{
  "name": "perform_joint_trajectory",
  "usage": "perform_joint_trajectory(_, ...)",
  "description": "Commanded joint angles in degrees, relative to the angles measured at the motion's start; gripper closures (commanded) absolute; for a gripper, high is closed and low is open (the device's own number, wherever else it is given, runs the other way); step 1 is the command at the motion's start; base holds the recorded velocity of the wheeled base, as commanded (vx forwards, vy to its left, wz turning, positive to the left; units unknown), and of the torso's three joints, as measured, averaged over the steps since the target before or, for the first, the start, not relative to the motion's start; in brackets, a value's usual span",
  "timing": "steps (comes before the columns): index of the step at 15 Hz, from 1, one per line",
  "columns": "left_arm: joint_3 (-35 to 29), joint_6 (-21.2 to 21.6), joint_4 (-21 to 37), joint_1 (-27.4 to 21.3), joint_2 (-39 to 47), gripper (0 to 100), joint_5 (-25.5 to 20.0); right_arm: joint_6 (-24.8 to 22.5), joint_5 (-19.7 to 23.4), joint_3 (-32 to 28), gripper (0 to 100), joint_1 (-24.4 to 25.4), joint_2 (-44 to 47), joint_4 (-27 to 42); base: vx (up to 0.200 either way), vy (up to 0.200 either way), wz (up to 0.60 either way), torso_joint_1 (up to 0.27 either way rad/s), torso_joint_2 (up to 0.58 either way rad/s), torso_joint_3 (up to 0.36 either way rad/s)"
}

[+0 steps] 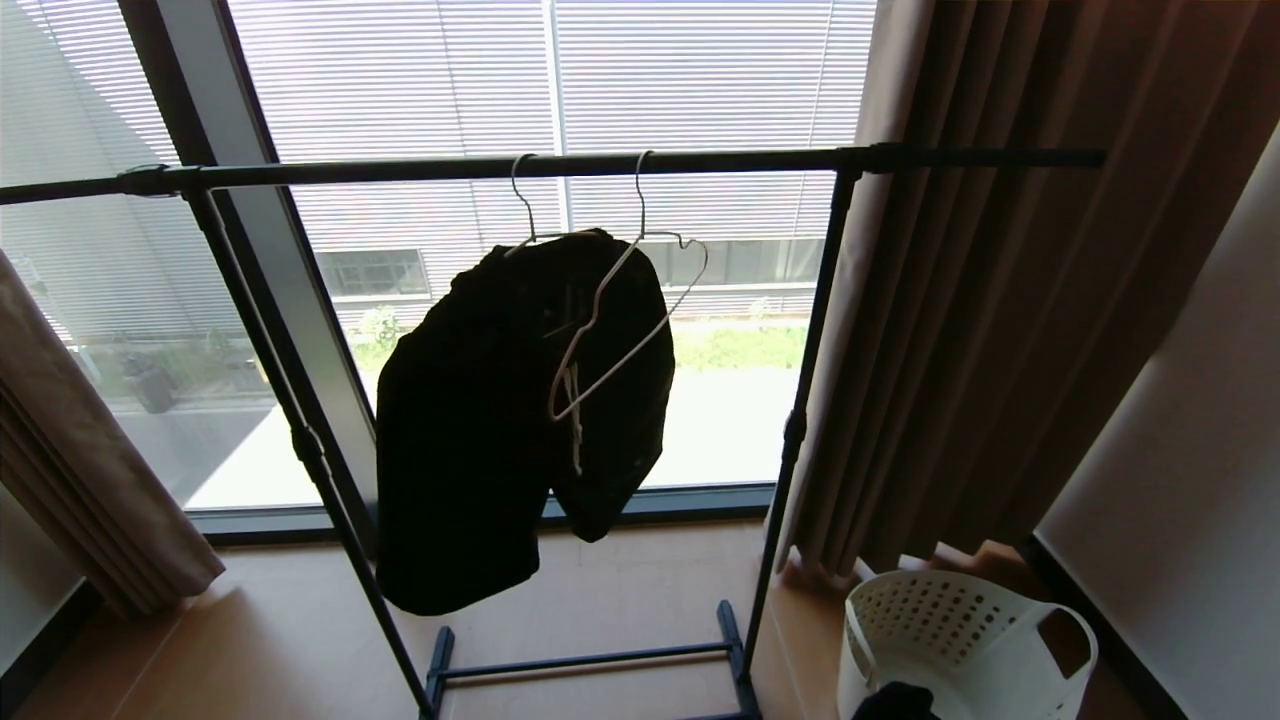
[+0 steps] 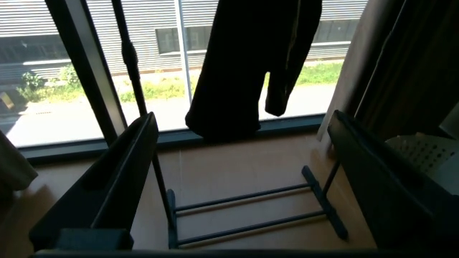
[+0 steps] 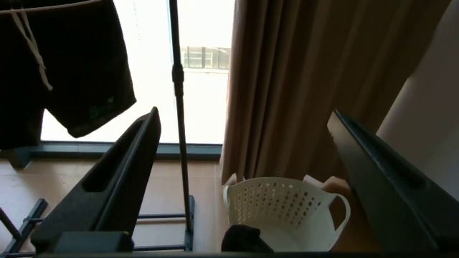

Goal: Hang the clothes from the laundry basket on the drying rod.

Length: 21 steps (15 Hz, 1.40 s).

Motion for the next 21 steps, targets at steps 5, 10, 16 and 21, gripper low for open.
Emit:
perform_joint_trajectory(5, 0.00, -0.05, -0.01, 0.02, 0.18, 0, 0.01, 0.00, 0.00, 0.00, 0, 0.01, 0.16, -0.02, 0.000, 0.000, 0.00, -0.199, 0.54, 0.345)
perform_joint_trajectory(10, 0.00, -0.05, -0.01, 0.02, 0.18, 0, 0.01, 0.00, 0.00, 0.00, 0, 0.01, 0.16, -0.02, 0.000, 0.000, 0.00, -0.154, 0.51, 0.351)
perform_joint_trajectory(16, 0.00, 0.03, -0.01, 0.02, 0.18, 0, 0.01, -0.08, 0.00, 0.00, 0, 0.01, 0.07, -0.02, 0.000, 0.000, 0.00, -0.113, 0.47, 0.363)
perform_joint_trajectory(21, 0.00, 0.03, -0.01, 0.02, 0.18, 0, 0.01, -0.08, 0.00, 0.00, 0, 0.01, 0.16, -0.11, 0.000, 0.000, 0.00, -0.034, 0.22, 0.193)
